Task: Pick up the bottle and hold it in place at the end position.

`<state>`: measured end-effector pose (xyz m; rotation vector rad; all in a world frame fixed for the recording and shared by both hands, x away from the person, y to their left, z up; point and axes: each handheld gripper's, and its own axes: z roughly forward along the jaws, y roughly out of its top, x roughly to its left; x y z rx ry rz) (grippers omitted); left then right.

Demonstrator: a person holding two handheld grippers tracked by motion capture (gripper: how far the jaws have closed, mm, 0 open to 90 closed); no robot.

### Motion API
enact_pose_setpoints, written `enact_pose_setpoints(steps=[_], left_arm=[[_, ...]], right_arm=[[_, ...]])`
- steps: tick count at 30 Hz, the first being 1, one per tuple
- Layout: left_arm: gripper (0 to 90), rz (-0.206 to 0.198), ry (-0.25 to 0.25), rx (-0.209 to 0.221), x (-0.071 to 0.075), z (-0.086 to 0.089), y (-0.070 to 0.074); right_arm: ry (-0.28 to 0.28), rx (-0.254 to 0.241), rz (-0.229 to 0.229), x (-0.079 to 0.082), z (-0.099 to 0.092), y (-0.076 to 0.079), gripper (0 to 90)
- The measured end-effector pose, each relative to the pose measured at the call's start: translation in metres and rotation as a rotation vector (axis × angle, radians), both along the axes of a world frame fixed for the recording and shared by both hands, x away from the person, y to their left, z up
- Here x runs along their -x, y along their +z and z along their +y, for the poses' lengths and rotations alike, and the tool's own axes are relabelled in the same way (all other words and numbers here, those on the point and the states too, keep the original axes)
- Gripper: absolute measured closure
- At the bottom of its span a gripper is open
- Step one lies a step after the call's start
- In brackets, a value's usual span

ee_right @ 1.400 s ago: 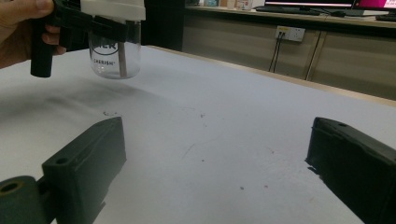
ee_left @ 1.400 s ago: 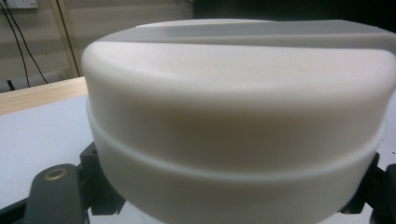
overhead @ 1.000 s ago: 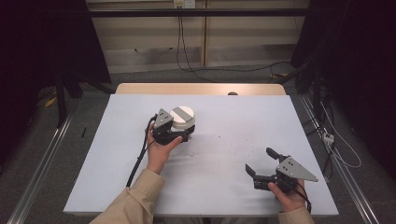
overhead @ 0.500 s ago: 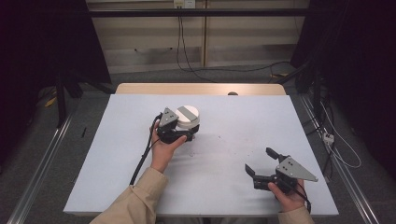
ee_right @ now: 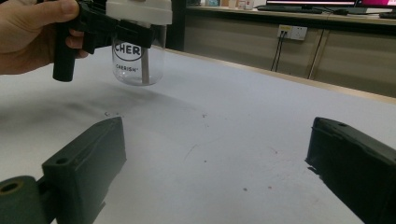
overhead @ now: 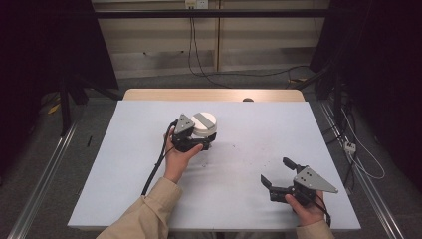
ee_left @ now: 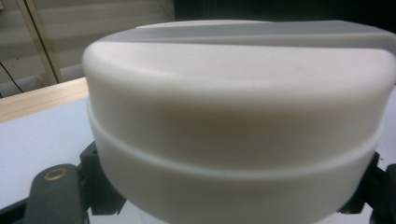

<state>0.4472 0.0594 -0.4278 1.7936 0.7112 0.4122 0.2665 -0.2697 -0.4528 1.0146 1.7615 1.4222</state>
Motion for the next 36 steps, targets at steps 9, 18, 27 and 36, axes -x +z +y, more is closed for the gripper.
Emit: enact_pose_setpoints(steps=[9, 18, 27, 36], left_arm=[[18.4, 0.002, -0.004, 0.006, -0.002, -0.005, -0.001], [18.4, -0.008, -0.017, -0.009, -0.003, -0.012, -0.001], [18.4, -0.004, -0.021, -0.011, -0.004, -0.017, -0.003], [18.4, 0.000, -0.031, -0.015, -0.005, -0.020, -0.006]], right_arm=[[-0.006, -0.004, 0.008, -0.001, 0.000, -0.001, 4.2], [0.003, -0.001, 0.006, 0.000, 0.001, 0.000, 4.2], [-0.007, -0.004, 0.005, -0.001, 0.000, 0.000, 4.2], [-0.005, -0.005, 0.006, 0.000, 0.001, 0.000, 4.2]])
